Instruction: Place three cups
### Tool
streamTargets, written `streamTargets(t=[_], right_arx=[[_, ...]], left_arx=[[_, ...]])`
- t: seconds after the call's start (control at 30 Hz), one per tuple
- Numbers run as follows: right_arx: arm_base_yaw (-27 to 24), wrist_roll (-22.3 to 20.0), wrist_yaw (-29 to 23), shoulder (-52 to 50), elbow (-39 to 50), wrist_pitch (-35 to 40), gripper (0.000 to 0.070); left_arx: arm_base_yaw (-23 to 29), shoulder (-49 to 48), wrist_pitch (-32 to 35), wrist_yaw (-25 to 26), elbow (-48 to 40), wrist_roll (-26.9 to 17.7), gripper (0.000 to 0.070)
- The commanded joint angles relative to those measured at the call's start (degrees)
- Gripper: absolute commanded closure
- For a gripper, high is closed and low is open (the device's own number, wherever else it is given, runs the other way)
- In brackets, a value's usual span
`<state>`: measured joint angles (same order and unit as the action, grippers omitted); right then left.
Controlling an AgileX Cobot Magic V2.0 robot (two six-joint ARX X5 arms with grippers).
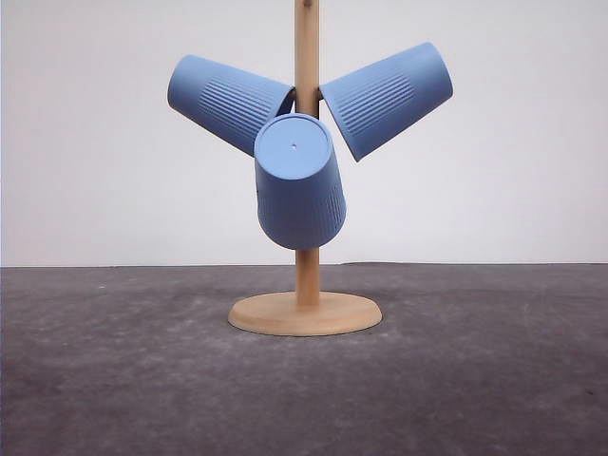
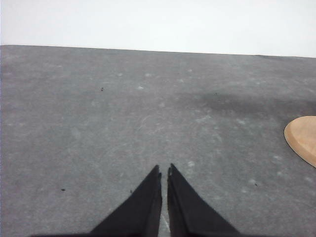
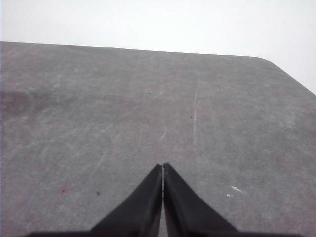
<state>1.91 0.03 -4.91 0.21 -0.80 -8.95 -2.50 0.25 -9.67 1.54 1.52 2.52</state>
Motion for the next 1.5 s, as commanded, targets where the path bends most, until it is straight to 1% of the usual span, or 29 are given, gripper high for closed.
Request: streamTargets(t=[0.0,1.47], right_arx=[[0.2,-0.2,0.0,0.0,0.1,0.4,0.07],[0.2,-0.2,0.0,0.0,0.1,0.4,0.07]], left_arx=[[0.0,-0.1,0.6,-0.1,-0.8,-0.1,0.07],[0.0,-0.1,0.6,-0.1,-0.8,-0.1,0.07]])
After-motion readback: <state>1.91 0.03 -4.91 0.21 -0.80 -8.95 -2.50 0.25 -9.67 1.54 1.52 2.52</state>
